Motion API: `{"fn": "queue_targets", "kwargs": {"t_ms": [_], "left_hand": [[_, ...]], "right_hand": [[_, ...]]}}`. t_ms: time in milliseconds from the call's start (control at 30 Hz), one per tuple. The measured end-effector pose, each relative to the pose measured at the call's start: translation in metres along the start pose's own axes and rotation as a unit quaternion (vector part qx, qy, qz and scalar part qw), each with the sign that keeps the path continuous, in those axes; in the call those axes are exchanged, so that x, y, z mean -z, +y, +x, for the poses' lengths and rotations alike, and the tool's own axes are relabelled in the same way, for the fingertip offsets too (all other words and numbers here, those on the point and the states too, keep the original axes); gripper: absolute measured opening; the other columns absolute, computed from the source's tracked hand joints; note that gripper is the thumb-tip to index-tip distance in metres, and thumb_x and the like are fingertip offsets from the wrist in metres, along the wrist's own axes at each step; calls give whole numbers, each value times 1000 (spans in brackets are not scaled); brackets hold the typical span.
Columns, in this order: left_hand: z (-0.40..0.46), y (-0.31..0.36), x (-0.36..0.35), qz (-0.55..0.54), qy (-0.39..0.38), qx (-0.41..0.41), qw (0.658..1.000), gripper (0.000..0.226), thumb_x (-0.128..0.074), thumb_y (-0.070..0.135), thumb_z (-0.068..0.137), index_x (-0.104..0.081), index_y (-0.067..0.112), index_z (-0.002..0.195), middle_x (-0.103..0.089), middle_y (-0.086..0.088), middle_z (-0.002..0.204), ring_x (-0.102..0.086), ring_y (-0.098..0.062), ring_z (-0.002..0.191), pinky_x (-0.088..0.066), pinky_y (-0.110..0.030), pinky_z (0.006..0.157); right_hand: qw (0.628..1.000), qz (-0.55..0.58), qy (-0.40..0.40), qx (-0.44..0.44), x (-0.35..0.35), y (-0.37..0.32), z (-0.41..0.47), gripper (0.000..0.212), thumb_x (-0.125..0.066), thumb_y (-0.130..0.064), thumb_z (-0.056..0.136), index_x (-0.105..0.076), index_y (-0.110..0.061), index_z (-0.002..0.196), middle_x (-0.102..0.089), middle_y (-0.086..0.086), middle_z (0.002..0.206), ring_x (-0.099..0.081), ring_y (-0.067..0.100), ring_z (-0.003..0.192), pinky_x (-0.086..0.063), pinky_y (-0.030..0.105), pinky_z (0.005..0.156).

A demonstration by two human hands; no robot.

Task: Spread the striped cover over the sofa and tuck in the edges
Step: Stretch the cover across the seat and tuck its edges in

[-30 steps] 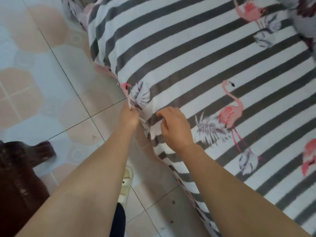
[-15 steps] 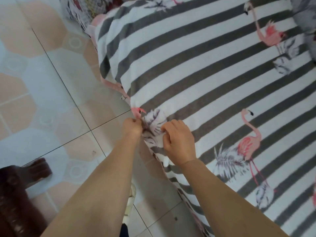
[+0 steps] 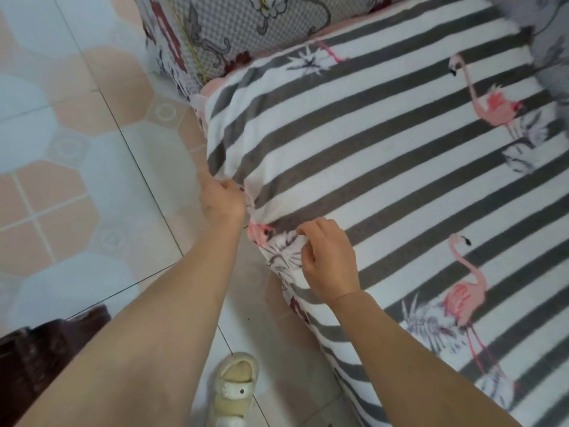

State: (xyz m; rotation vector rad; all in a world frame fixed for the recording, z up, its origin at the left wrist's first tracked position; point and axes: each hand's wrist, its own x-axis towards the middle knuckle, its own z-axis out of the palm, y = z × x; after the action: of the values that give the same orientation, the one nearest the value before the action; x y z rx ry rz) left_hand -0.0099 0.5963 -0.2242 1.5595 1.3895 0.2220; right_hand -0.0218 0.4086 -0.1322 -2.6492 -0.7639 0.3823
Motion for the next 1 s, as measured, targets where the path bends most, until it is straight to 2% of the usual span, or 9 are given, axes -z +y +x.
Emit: {"fn": "queue_targets", "kwargs": {"t_ms": [100,167,267,333,433,533,667,833,1000], "left_hand": [[32,34,-5,-49,-55,35,997,62,-43,26,91,-13,31,145,-65,-11,109,-69,-32,76,-58,-46,75],[48,46,-11,-70,-82,63,992,65,-41,26,92,-7,33,147,-63,-11,99,-60,-21,46,-56,-35,50],[68,56,-20,-73,-82,105,988,40,-39,21,95,-37,14,134,-58,-11,68,-47,-11,24,-39,-19,33],[80,61,-21,-66,-106,126,984,32,-41,14,95,-47,4,125,-55,-13,65,-50,-15,30,-38,-16,30],[106,74,-12,-14,-64,78,995,30,-48,5,88,-49,4,118,-63,-12,95,-65,-23,66,-55,-28,45],[137,91,9,32,31,51,998,35,-61,6,83,-48,9,115,-57,-6,108,-59,-19,78,-47,-21,36],[140,87,11,102,-79,102,986,53,-65,7,81,-43,4,129,-54,-17,126,-57,-36,110,-54,-43,87],[117,103,14,204,62,-217,953,30,-43,11,91,-53,9,119,-52,-17,124,-50,-34,114,-41,-41,92],[118,113,-5,308,-150,-341,875,38,-30,22,99,-49,11,131,-45,-14,138,-40,-32,128,-34,-40,107]], "right_hand": [[1000,8,6,3,2,-3,14,25,-53,4,75,-65,-7,94,-63,9,88,-57,29,81,-48,42,71],[1000,3,1,3,1,-4,22,24,-53,4,77,-65,-7,95,-64,9,89,-57,29,81,-49,43,72],[1000,4,-13,15,-2,-3,35,21,-51,3,79,-64,-7,93,-64,8,85,-57,28,79,-48,45,72],[1000,4,-15,22,-5,-2,41,19,-51,2,82,-64,-8,93,-64,7,83,-57,26,77,-48,43,73],[1000,8,-7,19,-8,0,50,17,-51,0,83,-65,-7,91,-65,7,82,-55,26,73,-49,42,70],[1000,8,1,17,-8,-3,60,16,-51,-1,84,-65,-8,90,-64,6,82,-55,25,73,-49,40,68],[999,9,39,34,-6,-6,74,19,-56,6,79,-66,-6,91,-65,7,82,-58,25,73,-51,38,67],[995,-28,87,40,-3,-11,94,30,-55,5,75,-63,-7,101,-63,8,101,-56,29,92,-48,40,77],[995,-97,24,1,-9,-8,106,34,-43,-18,94,-47,-18,128,-42,2,142,-34,23,135,-27,42,110]]}}
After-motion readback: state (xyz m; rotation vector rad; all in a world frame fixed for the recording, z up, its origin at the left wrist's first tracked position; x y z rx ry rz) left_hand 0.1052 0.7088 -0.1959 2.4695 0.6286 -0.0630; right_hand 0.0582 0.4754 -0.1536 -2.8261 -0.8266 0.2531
